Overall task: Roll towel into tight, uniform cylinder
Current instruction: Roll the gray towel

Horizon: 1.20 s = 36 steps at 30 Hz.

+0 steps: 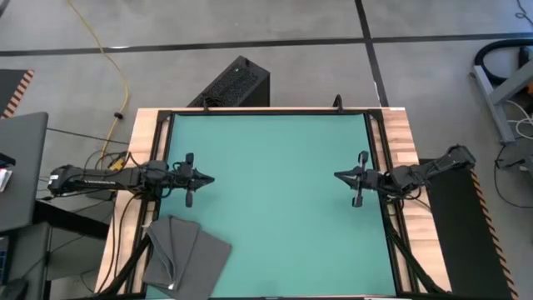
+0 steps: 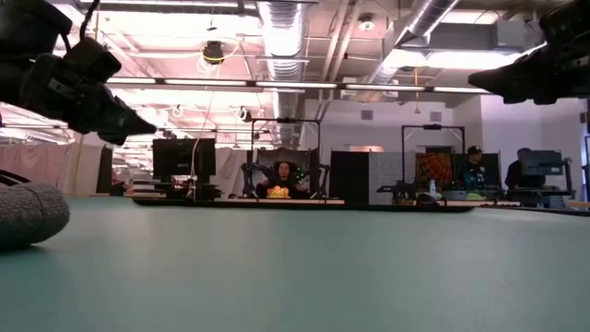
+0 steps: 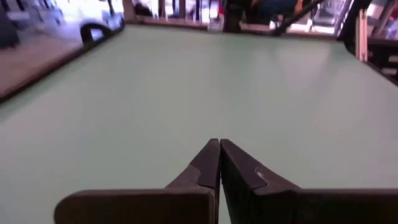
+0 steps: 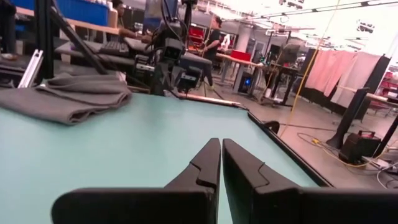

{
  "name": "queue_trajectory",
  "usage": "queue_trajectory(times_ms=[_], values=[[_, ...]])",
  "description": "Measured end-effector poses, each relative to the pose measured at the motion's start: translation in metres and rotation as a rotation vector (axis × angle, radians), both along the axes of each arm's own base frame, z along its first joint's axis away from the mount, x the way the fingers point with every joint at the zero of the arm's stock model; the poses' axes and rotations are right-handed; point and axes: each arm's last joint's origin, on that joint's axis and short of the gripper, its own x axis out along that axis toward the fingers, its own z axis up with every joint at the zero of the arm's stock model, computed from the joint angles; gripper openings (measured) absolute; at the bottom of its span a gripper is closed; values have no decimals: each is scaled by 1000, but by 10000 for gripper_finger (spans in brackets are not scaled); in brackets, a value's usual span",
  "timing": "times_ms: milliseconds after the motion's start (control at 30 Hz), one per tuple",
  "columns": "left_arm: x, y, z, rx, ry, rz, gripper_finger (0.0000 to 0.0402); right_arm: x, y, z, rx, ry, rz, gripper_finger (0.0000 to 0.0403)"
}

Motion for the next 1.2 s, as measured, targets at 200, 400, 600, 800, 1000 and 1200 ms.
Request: queue_trajectory(times_ms=[200,400,600,800,1000,1200], values=[[0,0,2,-7,-20,6,0,0,0,1,5,-13,0,43],[1,0,5,-60,-64,24,0,0,-1,4,-13,-36,-8,43],[1,0,5,-76,-67,15,0,-2,-2,16,55,-160,-18,43],[1,-1,8,-211,-111,0,0,-2,-3,16,33,-162,-27,43],[1,1,10,-242,-134,61,0,-2,-3,16,90,-168,-13,43],[1,4,13,-265,-195,186,0,-2,-2,16,90,-173,2,43]])
